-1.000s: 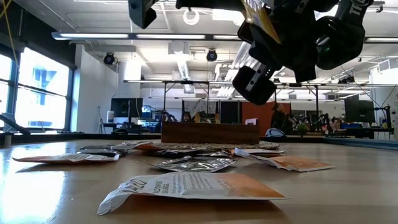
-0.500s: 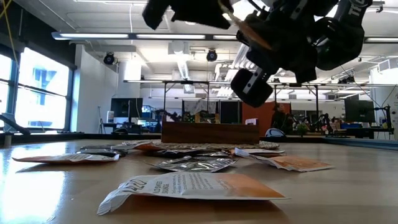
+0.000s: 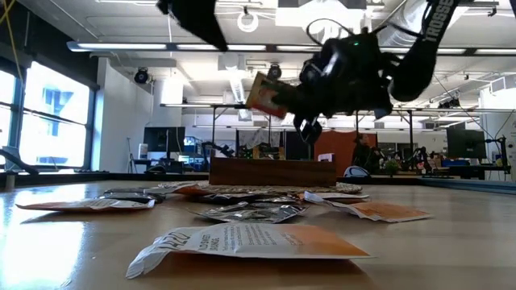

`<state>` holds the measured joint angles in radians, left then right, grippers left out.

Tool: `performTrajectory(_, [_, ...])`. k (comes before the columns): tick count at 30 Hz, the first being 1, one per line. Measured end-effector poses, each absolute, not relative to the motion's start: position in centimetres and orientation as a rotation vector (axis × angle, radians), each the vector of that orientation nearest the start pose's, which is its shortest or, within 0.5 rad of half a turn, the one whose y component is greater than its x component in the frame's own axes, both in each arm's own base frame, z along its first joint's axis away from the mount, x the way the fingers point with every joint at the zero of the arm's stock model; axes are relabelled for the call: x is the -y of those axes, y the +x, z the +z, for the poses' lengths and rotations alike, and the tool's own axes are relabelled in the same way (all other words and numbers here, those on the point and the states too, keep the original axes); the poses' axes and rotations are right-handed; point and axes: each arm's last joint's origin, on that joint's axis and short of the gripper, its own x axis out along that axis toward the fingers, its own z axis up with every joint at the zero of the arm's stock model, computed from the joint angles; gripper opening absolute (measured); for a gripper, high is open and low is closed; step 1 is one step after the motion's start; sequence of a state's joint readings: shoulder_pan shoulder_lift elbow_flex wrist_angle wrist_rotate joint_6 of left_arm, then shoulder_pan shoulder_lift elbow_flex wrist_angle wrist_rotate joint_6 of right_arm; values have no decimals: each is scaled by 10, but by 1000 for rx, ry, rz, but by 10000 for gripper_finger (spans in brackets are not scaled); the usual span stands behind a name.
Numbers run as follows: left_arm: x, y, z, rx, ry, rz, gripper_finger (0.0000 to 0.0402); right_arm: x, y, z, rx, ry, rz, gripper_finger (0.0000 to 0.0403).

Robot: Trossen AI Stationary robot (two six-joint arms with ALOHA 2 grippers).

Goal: Pick & Place Tea
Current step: Put the orange tea bag into the middle section of the wooden organizer

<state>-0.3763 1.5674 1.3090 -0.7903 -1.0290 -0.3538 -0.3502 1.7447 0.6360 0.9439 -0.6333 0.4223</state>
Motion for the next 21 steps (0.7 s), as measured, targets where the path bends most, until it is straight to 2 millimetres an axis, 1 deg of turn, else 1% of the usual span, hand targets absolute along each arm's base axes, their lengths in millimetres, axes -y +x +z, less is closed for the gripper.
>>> performTrajectory(2, [80, 296, 291, -707, 311, 780, 202, 110, 309, 160, -221, 446, 149, 15])
performTrajectory(4, [67, 292, 286, -756, 275, 842, 202, 124, 316, 164, -284, 348, 51, 12])
performTrajectory(6, [54, 290, 283, -798, 241, 900, 202, 133, 324, 168, -400, 198, -50, 7])
performTrajectory(8, [42, 288, 283, -823, 208, 946, 202, 139, 329, 174, -562, 27, -139, 6])
performTrajectory(10, [33, 288, 280, -843, 164, 962, 202, 141, 331, 180, -721, -64, -205, 7])
performTrajectory(12, [26, 289, 274, -874, 137, 968, 202, 143, 331, 185, -785, -84, -226, 10])
performTrajectory(15, [18, 288, 269, -899, 117, 984, 202, 145, 333, 189, -759, -63, -179, 9])
performTrajectory(17, [16, 288, 267, -905, 106, 987, 202, 144, 331, 185, -761, -52, -155, 5])
performTrajectory(21, [18, 291, 264, -895, 61, 954, 202, 141, 324, 172, -782, -39, -184, 10])
